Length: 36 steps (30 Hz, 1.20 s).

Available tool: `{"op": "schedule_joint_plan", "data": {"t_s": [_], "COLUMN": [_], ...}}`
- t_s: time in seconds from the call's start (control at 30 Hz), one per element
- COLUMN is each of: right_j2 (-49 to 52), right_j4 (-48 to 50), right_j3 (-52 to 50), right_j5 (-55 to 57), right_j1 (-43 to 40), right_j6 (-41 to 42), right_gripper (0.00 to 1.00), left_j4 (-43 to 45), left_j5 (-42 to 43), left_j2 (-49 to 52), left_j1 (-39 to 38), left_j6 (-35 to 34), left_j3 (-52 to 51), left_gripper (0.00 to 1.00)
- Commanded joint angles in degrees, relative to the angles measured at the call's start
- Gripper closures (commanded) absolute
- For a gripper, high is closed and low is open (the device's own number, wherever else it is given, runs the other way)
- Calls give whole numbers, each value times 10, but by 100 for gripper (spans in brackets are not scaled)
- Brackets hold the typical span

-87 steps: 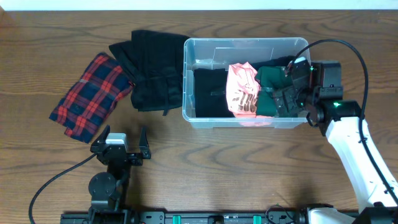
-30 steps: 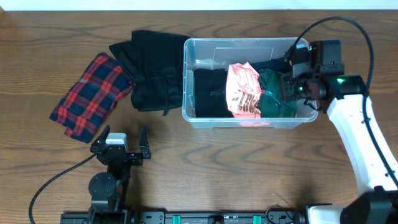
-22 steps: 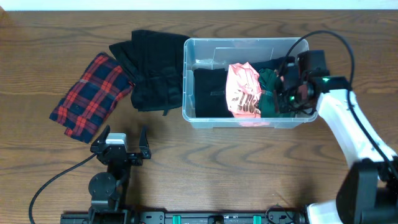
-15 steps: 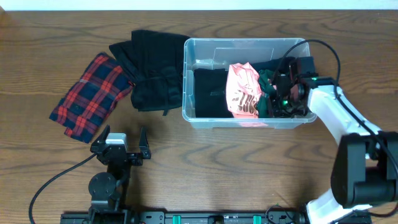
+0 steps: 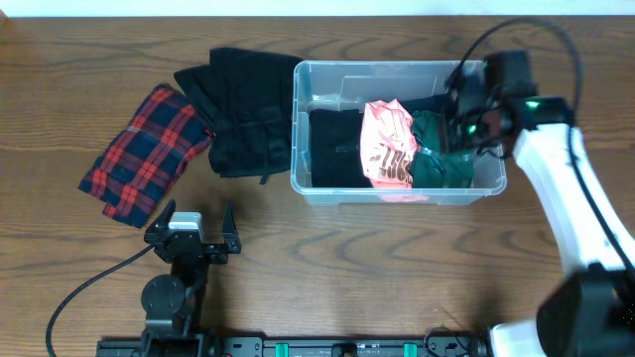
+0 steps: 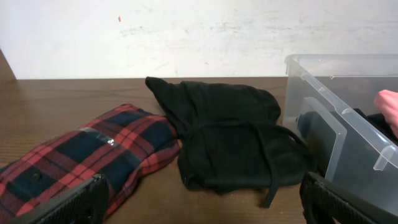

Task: Pack container
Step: 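Press the green garment flat inside the container with the right gripper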

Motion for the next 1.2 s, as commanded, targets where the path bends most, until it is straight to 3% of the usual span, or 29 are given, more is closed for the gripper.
{"op": "schedule_joint_plan", "data": {"t_s": [0.0,0.23,0.73,1.0,1.07,1.17], "right_j2": [-27,20,261,174,135,74], "right_j4": [19,68,75,39,30,21], "right_j3": [13,8,8,50,65,73], "right_j5": [3,6,-35,-71,-49,10], "right_j1": [4,4,4,3,-1,-10], "right_j6": [1,1,1,0,-1,-1], "right_gripper": [99,99,97,94,90,76], "left_j4": [-9,-9,-9,-9,-9,-9], "left_j5": [2,2,2,2,2,2], "left_j2": [0,0,0,0,0,0], "left_j1": [-2,-2,-2,-2,-2,-2], "left_j6": [-5,-5,-5,-5,-5,-5], "left_j3": [-16,-16,-16,-16,-16,-16], "left_gripper": [2,2,2,2,2,2]}}
